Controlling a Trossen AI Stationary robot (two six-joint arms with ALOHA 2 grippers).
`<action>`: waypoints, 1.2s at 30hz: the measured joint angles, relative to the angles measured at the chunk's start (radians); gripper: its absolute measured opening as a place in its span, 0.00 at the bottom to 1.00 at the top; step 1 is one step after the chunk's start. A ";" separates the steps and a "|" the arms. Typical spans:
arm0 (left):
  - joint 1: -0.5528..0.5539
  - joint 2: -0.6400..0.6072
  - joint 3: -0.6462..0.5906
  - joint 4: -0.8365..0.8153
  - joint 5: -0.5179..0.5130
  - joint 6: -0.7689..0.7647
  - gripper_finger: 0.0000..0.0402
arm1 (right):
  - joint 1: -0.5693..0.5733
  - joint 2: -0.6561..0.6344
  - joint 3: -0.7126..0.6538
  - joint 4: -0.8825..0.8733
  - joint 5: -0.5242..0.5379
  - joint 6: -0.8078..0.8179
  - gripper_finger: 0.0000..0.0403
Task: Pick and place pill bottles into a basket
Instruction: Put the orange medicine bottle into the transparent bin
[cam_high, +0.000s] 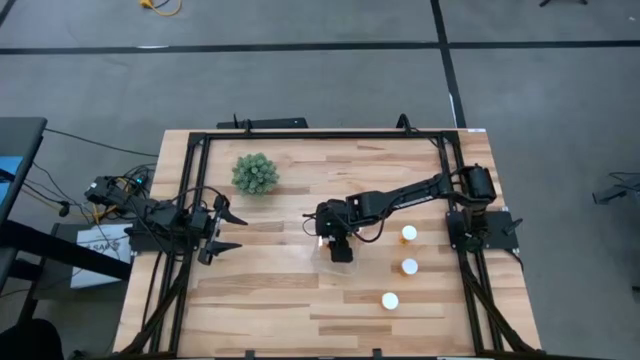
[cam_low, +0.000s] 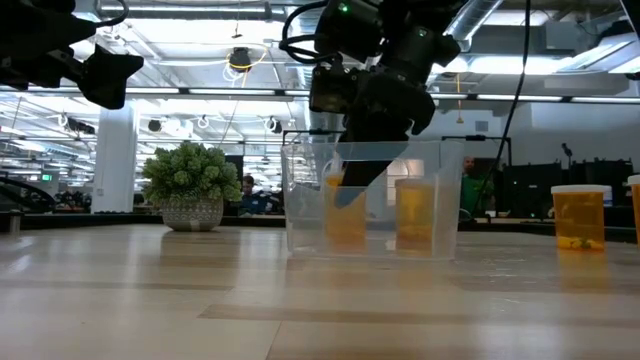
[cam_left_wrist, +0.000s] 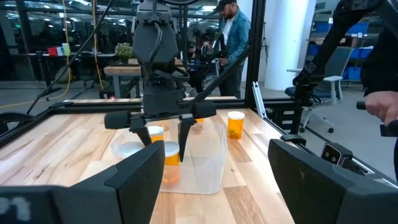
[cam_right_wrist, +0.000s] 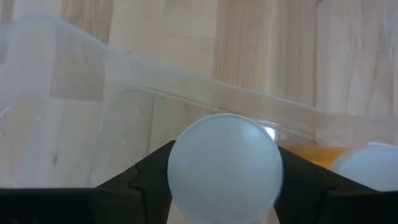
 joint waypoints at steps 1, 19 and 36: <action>0.000 0.000 0.000 0.000 0.000 0.000 0.69 | 0.000 0.000 0.001 -0.001 -0.001 -0.001 0.56; 0.000 0.000 0.000 0.000 0.000 0.000 0.69 | -0.029 -0.002 0.243 -0.237 -0.001 -0.122 0.73; 0.000 0.000 0.000 0.000 0.000 0.000 0.69 | -0.064 -0.434 -0.087 -0.361 0.031 0.042 0.73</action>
